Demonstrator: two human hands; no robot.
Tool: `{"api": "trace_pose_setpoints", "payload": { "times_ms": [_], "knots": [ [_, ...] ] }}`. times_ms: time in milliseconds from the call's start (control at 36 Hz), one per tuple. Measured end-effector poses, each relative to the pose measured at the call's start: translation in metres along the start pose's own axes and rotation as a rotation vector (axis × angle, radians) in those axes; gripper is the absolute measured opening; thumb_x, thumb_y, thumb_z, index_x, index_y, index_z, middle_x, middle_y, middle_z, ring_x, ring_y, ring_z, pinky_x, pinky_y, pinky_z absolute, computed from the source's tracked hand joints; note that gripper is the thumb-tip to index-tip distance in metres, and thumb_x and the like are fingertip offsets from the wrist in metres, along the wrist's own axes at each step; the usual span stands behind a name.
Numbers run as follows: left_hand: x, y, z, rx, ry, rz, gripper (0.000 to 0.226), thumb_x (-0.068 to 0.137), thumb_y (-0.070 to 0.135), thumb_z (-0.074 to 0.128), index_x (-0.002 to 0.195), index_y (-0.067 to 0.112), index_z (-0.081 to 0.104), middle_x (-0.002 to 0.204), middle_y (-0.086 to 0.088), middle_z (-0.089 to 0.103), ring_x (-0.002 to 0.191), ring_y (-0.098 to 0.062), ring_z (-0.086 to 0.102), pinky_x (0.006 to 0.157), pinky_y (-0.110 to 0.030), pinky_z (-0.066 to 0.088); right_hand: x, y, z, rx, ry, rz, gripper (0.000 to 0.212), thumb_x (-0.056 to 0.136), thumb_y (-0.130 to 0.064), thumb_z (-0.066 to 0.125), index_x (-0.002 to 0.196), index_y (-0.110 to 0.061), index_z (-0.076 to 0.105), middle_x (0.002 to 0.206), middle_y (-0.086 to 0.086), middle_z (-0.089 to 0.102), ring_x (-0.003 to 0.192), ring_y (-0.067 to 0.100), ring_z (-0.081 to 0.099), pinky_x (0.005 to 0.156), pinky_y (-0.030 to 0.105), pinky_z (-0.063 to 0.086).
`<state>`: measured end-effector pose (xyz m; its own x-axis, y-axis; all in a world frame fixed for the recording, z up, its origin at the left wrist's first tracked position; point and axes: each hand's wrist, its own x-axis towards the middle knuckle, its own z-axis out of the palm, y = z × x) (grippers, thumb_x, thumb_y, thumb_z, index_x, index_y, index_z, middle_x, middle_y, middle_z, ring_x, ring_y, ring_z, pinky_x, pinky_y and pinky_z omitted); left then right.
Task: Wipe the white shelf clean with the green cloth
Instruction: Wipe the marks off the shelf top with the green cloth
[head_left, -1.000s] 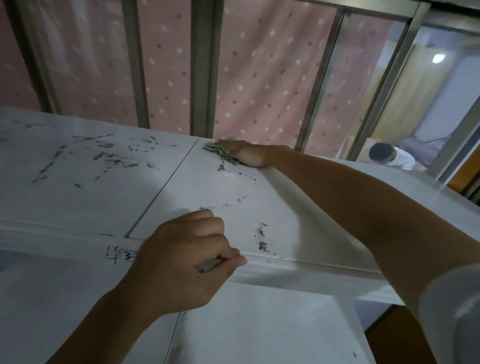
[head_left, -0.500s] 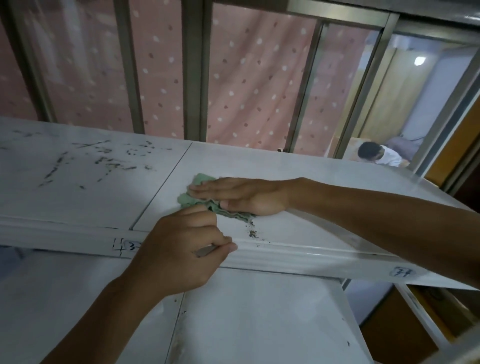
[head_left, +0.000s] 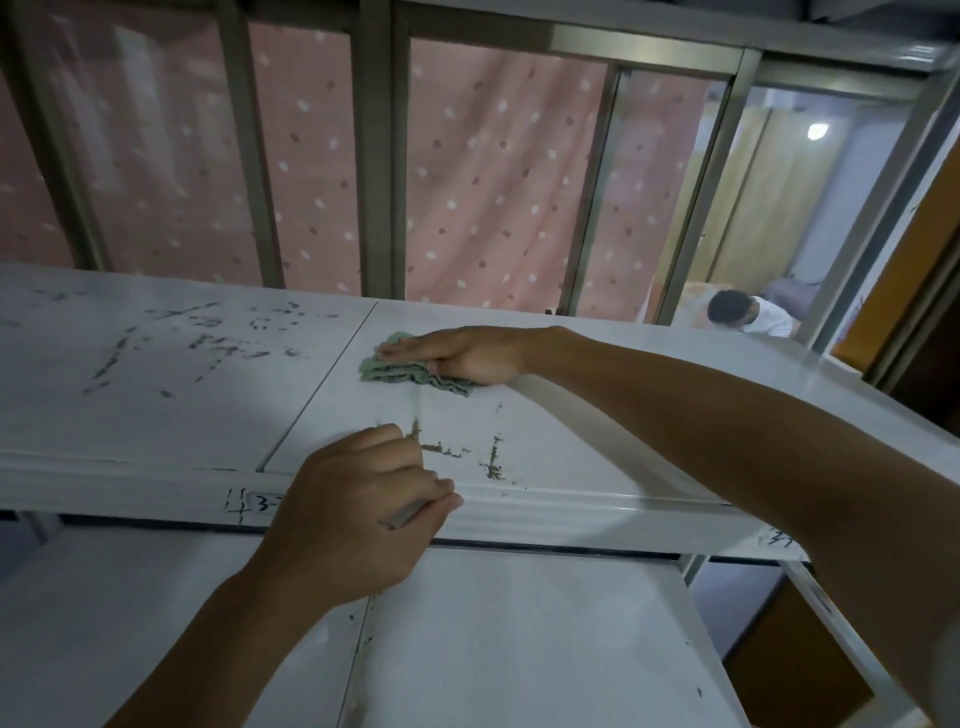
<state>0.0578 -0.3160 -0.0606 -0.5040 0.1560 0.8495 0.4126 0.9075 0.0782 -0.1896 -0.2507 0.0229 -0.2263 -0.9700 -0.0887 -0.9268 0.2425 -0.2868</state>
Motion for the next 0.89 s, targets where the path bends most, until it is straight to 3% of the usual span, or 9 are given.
{"api": "trace_pose_setpoints", "payload": {
  "times_ms": [83, 222, 333, 472, 583, 694, 806, 889],
  "knots": [
    [-0.001, 0.000, 0.001, 0.006, 0.007, -0.006, 0.025, 0.094, 0.029, 0.072, 0.076, 0.014, 0.079, 0.068, 0.006, 0.065, 0.065, -0.012, 0.051, 0.058, -0.030, 0.046, 0.020, 0.003, -0.007, -0.012, -0.067, 0.024, 0.055, 0.104, -0.009, 0.034, 0.150, -0.037, 0.038, 0.161, -0.013, 0.026, 0.149, 0.009, 0.021, 0.124, 0.028, 0.013],
    [0.000, 0.000, 0.002, -0.003, 0.021, -0.014, 0.026, 0.094, 0.031, 0.070, 0.077, 0.015, 0.081, 0.068, 0.006, 0.066, 0.067, -0.010, 0.051, 0.061, -0.023, 0.043, 0.038, 0.019, -0.018, -0.041, -0.045, 0.144, 0.071, 0.097, -0.003, 0.030, 0.141, -0.057, 0.039, 0.160, -0.018, 0.027, 0.146, 0.012, 0.029, 0.121, 0.036, 0.025],
    [0.000, -0.001, 0.002, 0.000, 0.031, -0.013, 0.025, 0.093, 0.032, 0.071, 0.078, 0.015, 0.081, 0.069, 0.007, 0.067, 0.065, -0.012, 0.056, 0.060, -0.026, 0.045, 0.041, 0.043, -0.022, 0.014, -0.014, 0.196, 0.070, 0.094, -0.001, 0.031, 0.142, -0.050, 0.044, 0.159, -0.017, 0.031, 0.147, 0.012, 0.028, 0.123, 0.036, 0.018],
    [-0.001, -0.002, 0.003, -0.005, 0.033, -0.018, 0.025, 0.092, 0.033, 0.071, 0.077, 0.016, 0.081, 0.070, 0.006, 0.068, 0.064, -0.015, 0.058, 0.059, -0.027, 0.045, 0.031, 0.059, -0.018, 0.204, 0.028, 0.246, 0.059, 0.097, 0.010, 0.034, 0.145, -0.020, 0.051, 0.161, -0.001, 0.029, 0.148, 0.018, 0.026, 0.122, 0.028, 0.015],
    [-0.002, -0.003, 0.003, -0.022, 0.041, -0.008, 0.025, 0.092, 0.032, 0.072, 0.076, 0.015, 0.081, 0.070, 0.005, 0.069, 0.062, -0.017, 0.060, 0.056, -0.031, 0.047, 0.020, 0.065, -0.009, 0.232, 0.035, 0.302, 0.057, 0.094, -0.013, 0.038, 0.139, -0.045, 0.050, 0.163, -0.008, 0.022, 0.151, 0.020, 0.018, 0.124, 0.042, 0.013],
    [-0.003, -0.005, 0.005, -0.068, 0.065, -0.005, 0.024, 0.092, 0.028, 0.074, 0.075, 0.012, 0.080, 0.069, 0.003, 0.068, 0.060, -0.020, 0.059, 0.052, -0.034, 0.049, -0.006, 0.049, -0.002, 0.221, 0.010, 0.235, 0.058, 0.103, 0.001, 0.032, 0.154, -0.026, 0.031, 0.165, -0.007, 0.012, 0.152, 0.014, 0.003, 0.125, 0.038, 0.004],
    [-0.004, -0.006, 0.008, -0.101, 0.078, 0.001, 0.024, 0.093, 0.025, 0.075, 0.074, 0.010, 0.079, 0.068, 0.001, 0.067, 0.060, -0.020, 0.058, 0.052, -0.035, 0.049, -0.019, 0.035, 0.010, 0.193, -0.018, 0.224, 0.059, 0.103, 0.000, 0.032, 0.156, -0.024, 0.025, 0.164, -0.008, 0.013, 0.151, 0.011, 0.005, 0.122, 0.028, 0.002],
    [-0.004, -0.007, 0.010, -0.105, 0.088, 0.015, 0.025, 0.093, 0.022, 0.076, 0.073, 0.008, 0.078, 0.068, -0.001, 0.066, 0.060, -0.021, 0.057, 0.053, -0.037, 0.049, -0.021, 0.020, 0.017, 0.168, -0.006, 0.190, 0.060, 0.102, -0.003, 0.035, 0.156, -0.029, 0.026, 0.164, -0.011, 0.014, 0.151, 0.009, 0.007, 0.124, 0.032, 0.003]
  ]
}}
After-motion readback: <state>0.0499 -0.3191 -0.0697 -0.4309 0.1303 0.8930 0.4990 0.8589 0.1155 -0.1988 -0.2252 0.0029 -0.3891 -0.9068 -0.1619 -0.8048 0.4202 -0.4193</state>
